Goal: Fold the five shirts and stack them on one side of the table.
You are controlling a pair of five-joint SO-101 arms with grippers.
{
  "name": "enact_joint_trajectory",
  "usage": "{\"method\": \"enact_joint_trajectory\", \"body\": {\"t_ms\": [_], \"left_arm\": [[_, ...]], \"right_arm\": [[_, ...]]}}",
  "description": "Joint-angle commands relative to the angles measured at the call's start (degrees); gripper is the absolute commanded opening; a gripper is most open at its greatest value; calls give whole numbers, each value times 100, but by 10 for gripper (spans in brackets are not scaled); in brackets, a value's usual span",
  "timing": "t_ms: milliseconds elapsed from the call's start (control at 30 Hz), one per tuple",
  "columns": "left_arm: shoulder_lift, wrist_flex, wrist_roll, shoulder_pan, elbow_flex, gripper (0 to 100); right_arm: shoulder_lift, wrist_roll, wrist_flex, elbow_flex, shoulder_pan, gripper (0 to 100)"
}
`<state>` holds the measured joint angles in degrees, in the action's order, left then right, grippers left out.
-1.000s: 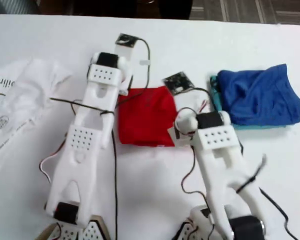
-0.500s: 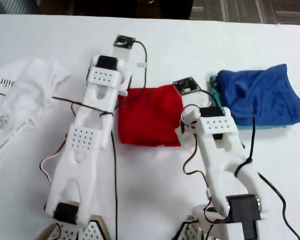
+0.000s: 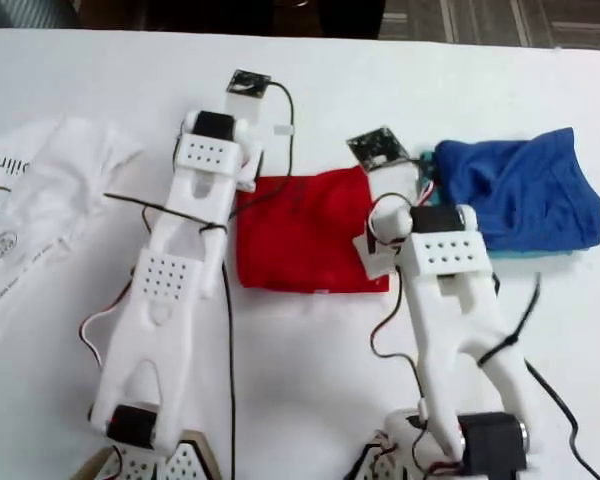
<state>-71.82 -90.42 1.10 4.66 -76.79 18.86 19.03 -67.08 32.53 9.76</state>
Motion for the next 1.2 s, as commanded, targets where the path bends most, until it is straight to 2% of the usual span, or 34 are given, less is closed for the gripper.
{"method": "enact_joint_trajectory", "body": {"t_ms": [0, 200, 333, 533, 700, 933, 1167], "left_arm": [[18, 141, 18, -9, -163, 27], [9, 141, 35, -9, -163, 27], [9, 141, 35, -9, -154, 27], [0, 141, 35, -9, -145, 27], [0, 141, 35, -9, -145, 27], [0, 141, 35, -9, -145, 27], [0, 141, 35, -9, -136, 27]], "right_arm": [[277, 35, 198, -53, 180, 21], [-479, 26, 1015, 396, 462, 21], [-901, 35, 1033, 404, 356, 21], [-1024, 105, 716, 563, -136, 21], [-1059, 668, 725, 844, -558, 21], [-743, 686, 541, 800, -673, 21], [725, 457, 251, 343, -57, 21]]}}
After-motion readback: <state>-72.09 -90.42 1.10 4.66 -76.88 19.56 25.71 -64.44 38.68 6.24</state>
